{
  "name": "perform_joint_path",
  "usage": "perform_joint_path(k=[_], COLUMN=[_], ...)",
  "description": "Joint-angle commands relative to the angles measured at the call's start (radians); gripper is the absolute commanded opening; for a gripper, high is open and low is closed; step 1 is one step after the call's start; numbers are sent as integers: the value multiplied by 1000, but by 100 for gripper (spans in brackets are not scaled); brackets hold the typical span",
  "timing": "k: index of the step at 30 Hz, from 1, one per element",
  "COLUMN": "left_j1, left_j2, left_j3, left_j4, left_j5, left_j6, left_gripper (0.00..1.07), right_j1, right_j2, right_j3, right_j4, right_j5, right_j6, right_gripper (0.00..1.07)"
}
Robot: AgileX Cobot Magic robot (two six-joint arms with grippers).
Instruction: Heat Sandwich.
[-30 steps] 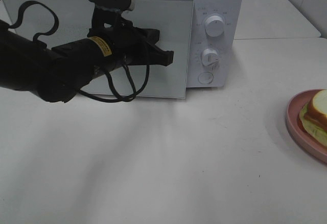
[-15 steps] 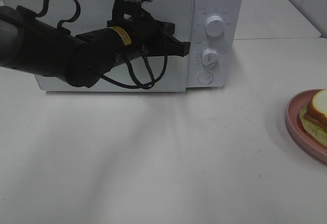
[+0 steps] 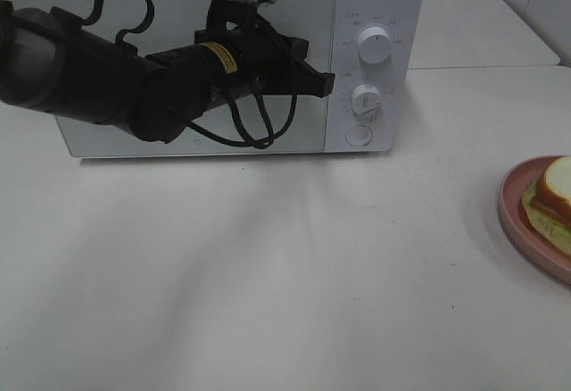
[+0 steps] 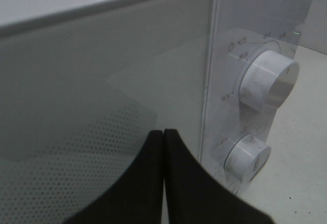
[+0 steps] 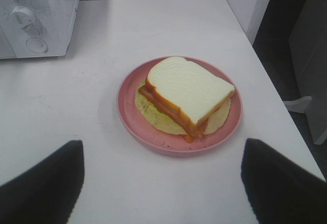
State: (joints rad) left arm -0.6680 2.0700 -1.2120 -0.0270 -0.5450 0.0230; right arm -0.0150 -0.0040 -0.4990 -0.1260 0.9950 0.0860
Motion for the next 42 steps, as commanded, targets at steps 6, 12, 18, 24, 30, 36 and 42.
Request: perform_joint_path(k=[6,12,18,24,30,36,42], left_j1=[40,40,34,16,10,11,11], left_j2=[-68,-148,-254,-323,-391,-456,-528], left_j3=[10,124,252,293,293,293,292], left_j4=[-69,-67,-67,-68,-70,-77,-59], left_j5=[59,81,110,253,525,751,1039], left_j6=[2,1,-6,-6,-6,-4,-2], left_gripper=[0,0,0,0,57,100,99], right_j1=[-5,-5,-5,-5,-5,-5,-5], right_j2=[-27,-27,-27,-27,-27,-27,-27], right_j3=[0,0,0,0,0,0,0], right_j4=[-2,-2,-2,-2,-2,-2,-2], right_j5=[0,0,0,0,0,0,0], right_j6=[-7,-7,-7,-7,-7,-7,-7], right_gripper=[76,76,76,76,76,76,76])
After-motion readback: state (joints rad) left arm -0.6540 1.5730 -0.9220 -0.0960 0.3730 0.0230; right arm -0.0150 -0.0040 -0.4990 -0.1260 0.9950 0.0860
